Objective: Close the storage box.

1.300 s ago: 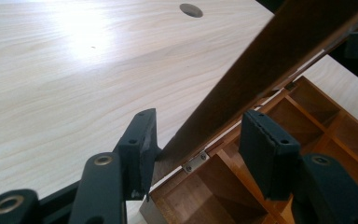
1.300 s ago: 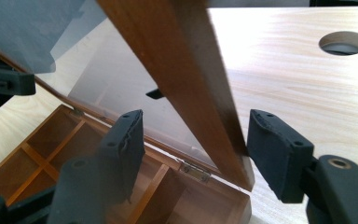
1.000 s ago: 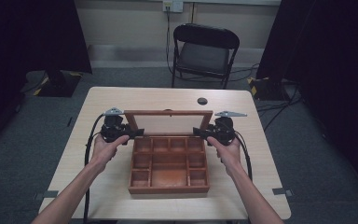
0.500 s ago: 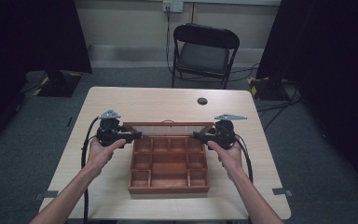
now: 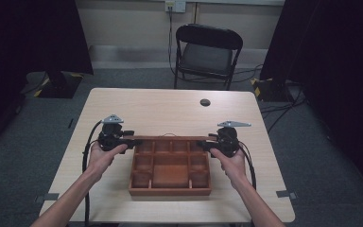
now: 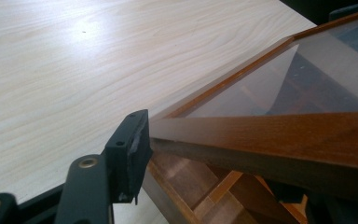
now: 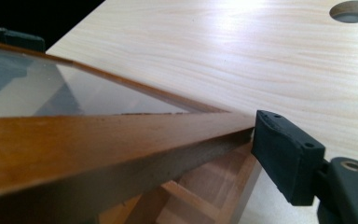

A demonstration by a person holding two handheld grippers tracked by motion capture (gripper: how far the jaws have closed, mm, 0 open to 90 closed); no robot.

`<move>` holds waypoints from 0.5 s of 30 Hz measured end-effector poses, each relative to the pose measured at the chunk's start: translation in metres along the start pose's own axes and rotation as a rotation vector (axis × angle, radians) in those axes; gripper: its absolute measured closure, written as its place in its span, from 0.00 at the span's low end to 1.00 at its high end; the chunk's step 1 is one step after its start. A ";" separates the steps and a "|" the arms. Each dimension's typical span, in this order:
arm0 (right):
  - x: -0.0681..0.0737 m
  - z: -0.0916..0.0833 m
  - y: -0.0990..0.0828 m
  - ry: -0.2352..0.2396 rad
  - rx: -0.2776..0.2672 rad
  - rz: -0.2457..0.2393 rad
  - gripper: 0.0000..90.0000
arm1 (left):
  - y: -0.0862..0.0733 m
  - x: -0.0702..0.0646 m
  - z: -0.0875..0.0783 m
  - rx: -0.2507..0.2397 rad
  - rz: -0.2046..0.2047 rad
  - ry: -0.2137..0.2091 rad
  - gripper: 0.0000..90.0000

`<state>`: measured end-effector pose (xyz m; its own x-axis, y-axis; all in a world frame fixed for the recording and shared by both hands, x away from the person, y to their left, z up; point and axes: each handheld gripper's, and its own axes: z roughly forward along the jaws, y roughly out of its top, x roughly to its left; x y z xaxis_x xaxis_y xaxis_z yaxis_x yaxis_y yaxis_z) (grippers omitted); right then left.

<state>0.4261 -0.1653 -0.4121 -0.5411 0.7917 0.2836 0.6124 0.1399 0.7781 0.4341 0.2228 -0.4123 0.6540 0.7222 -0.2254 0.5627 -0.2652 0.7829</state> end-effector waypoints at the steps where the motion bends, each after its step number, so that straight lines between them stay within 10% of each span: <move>1: 0.003 0.000 -0.003 -0.003 0.014 -0.005 0.36 | -0.002 0.000 -0.001 0.000 -0.015 0.002 0.44; 15: 0.003 0.000 -0.007 0.022 0.040 -0.015 0.32 | -0.009 -0.007 -0.014 -0.047 -0.010 -0.042 0.29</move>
<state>0.4202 -0.1642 -0.4165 -0.5629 0.7761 0.2842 0.6261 0.1760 0.7596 0.4169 0.2289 -0.4099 0.6700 0.6967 -0.2564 0.5454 -0.2275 0.8067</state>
